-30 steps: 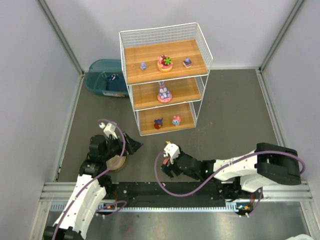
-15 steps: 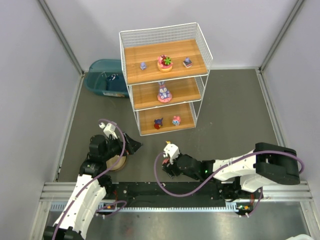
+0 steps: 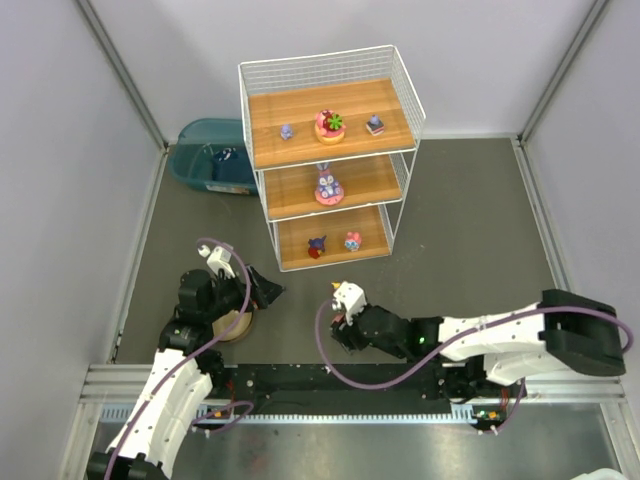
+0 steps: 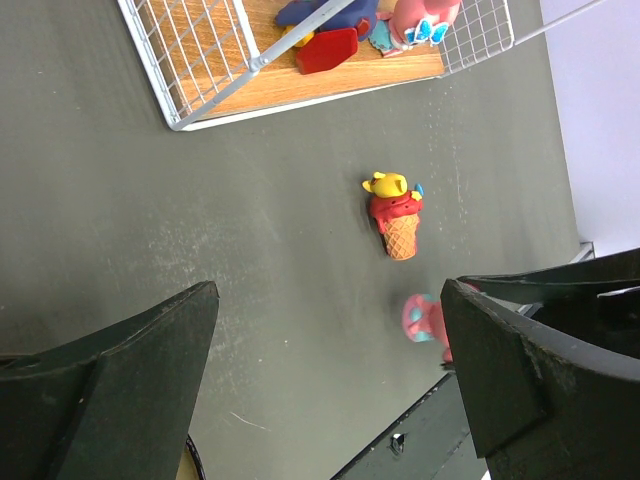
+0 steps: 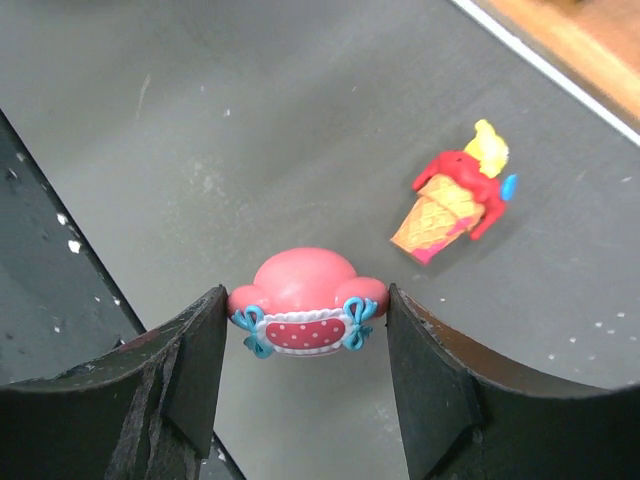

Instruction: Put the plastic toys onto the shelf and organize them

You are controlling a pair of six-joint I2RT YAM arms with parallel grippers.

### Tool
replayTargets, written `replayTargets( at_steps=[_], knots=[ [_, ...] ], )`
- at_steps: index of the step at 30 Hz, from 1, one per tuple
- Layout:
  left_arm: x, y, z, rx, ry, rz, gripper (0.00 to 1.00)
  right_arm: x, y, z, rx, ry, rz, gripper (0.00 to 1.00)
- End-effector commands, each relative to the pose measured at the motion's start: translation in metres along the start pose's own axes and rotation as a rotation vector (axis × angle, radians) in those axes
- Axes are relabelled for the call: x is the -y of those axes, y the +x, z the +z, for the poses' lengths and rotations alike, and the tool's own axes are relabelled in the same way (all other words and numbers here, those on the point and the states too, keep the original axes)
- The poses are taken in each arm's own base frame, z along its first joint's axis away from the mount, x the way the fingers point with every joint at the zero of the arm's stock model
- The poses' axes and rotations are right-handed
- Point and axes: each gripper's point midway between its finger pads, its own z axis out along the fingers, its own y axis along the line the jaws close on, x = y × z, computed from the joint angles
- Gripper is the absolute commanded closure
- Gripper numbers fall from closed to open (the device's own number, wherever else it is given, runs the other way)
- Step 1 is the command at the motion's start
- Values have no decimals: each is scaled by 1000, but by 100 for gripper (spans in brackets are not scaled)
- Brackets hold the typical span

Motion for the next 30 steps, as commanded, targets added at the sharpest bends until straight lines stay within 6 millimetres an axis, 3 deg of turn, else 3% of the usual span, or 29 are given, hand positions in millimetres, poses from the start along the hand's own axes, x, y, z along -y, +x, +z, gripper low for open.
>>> replayTargets(
  at_steps=[1, 2, 4, 6, 7, 9, 21, 24, 30],
  knots=[
    [12, -13, -2, 42, 34, 34, 1, 4, -66, -31, 129, 41, 86, 100],
    [13, -14, -2, 44, 40, 37, 1, 11, -63, -37, 107, 73, 96, 100],
    [13, -14, -2, 44, 42, 38, 1, 30, -90, -55, 172, 163, 149, 100],
    [14, -14, -2, 44, 44, 39, 1, 47, -90, -67, 140, 245, 146, 100],
    [14, -14, -3, 44, 46, 38, 1, 56, -110, -78, 174, 297, 166, 100],
    [14, -14, -2, 49, 50, 41, 1, 72, -126, -88, 167, 369, 180, 100],
    [14, -14, -2, 53, 48, 46, 1, 130, -222, -121, 293, 462, 179, 100],
    [13, -14, -2, 51, 46, 42, 1, 139, -237, -128, 317, 481, 174, 100],
    [12, -13, -1, 51, 48, 39, 1, 155, -250, -124, 322, 509, 179, 100]
  ],
)
